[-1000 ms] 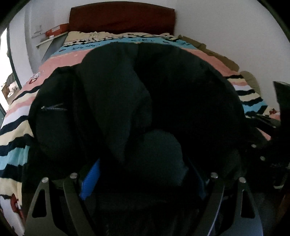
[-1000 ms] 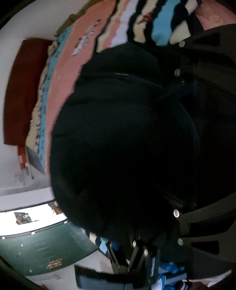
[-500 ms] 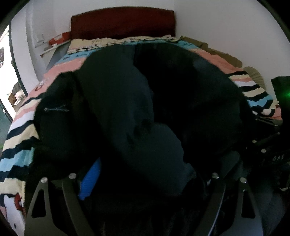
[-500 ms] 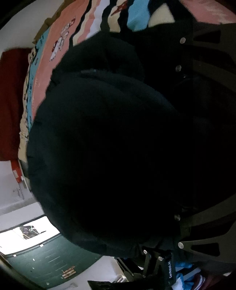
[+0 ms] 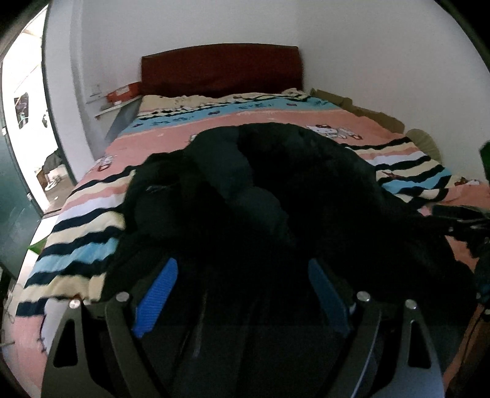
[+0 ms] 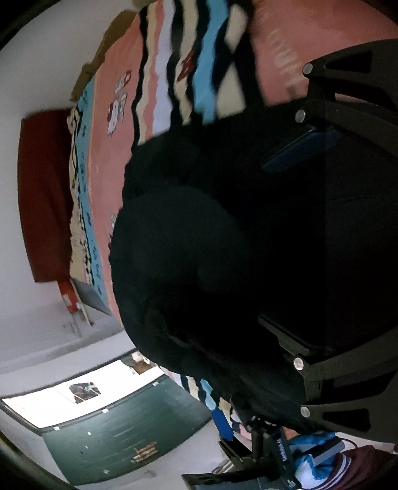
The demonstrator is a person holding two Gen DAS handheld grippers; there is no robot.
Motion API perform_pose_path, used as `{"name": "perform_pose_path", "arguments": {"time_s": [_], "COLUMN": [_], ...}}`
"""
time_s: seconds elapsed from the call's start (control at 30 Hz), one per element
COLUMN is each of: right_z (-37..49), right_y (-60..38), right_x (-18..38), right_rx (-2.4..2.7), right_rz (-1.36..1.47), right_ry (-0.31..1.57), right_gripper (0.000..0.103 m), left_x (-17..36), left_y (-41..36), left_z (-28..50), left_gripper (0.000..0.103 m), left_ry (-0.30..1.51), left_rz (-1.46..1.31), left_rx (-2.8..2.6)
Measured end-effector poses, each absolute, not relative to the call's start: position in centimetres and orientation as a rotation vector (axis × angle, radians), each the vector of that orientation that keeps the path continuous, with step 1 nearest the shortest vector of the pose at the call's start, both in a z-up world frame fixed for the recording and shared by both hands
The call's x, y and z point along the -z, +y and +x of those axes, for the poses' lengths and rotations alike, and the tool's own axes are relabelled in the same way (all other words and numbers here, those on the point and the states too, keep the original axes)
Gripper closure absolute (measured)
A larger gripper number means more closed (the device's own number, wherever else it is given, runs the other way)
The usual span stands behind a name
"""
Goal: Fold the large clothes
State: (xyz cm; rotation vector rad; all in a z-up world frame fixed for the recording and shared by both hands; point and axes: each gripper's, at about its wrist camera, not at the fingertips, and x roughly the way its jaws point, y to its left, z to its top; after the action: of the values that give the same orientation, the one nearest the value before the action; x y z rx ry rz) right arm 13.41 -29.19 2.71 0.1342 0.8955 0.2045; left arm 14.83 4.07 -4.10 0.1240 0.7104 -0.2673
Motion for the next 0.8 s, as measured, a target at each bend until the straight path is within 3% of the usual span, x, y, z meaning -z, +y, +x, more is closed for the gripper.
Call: {"name": "perform_pose_path", "arguments": {"time_s": [0.4,0.8], "right_z": [4.8,2.8], "right_y": [-36.3,-37.4], "right_x": [-3.7,-1.6], "right_rx": [-0.015,0.000], "right_rz": [0.202,0.232], "right_ry": [0.896,0.966], "right_gripper": [0.013,0.013], "left_x": [4.2,5.8], "left_y": [8.6,12.2], "left_z": [9.6,8.1], "left_gripper": [0.016,0.016], "left_ry": [0.710,0.756], "left_rz": [0.145,0.096], "left_rx": [0.151,0.084]}}
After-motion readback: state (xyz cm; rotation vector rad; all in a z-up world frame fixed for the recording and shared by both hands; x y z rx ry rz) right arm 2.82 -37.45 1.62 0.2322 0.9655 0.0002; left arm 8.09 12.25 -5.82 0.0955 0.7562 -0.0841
